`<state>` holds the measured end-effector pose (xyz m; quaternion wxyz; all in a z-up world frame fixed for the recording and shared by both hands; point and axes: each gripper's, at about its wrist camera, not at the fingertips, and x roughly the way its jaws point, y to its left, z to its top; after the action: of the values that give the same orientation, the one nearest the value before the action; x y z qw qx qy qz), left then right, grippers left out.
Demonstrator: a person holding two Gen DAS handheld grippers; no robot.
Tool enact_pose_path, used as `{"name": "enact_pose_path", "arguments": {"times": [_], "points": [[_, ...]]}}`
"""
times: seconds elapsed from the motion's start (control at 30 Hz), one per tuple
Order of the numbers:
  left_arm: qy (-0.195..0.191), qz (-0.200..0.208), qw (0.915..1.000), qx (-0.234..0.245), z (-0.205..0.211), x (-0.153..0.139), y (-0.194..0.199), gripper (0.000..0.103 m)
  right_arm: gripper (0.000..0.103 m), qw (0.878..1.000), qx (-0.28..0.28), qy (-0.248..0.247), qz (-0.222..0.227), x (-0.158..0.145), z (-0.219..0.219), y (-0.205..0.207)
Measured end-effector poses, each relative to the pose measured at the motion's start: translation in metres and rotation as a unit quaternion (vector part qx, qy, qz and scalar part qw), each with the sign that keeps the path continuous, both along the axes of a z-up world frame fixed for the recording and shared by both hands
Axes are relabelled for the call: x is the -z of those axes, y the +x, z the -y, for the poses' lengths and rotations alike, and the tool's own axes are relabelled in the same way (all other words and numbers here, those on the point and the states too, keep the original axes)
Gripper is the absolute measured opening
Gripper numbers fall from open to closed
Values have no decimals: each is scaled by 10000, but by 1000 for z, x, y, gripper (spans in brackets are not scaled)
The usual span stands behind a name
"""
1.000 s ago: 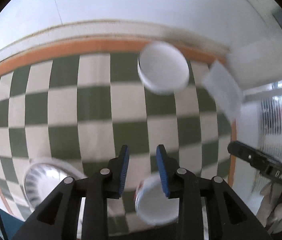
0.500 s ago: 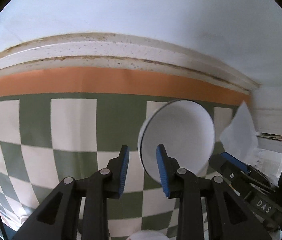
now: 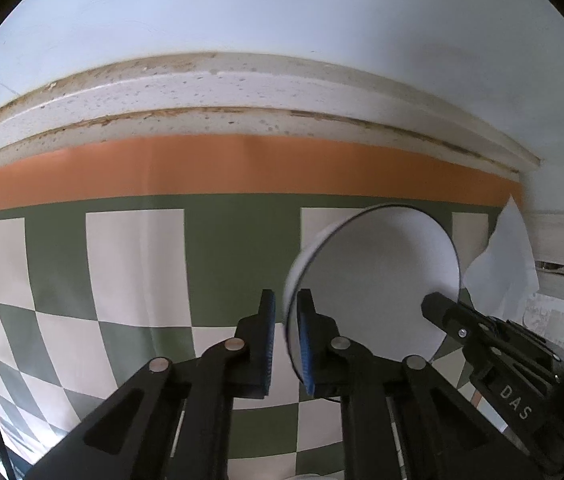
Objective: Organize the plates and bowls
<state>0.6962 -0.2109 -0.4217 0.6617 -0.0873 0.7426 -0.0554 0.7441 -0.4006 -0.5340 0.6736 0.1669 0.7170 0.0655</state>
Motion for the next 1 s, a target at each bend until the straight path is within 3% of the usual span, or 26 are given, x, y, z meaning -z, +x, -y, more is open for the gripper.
{"name": "enact_pose_path", "arguments": {"times": [0.1, 0.5, 1.0], "points": [[127, 67, 9998, 106, 4, -2, -3, 8, 7, 10000, -19, -21, 11, -1, -3, 0], [57, 319, 9993, 190, 7, -31, -29, 8, 8, 9998, -113, -30, 174, -25, -9, -16], [-34, 797, 9959, 428, 3, -99, -109, 8, 8, 9987, -138, 162, 458, -87, -11, -114]]}}
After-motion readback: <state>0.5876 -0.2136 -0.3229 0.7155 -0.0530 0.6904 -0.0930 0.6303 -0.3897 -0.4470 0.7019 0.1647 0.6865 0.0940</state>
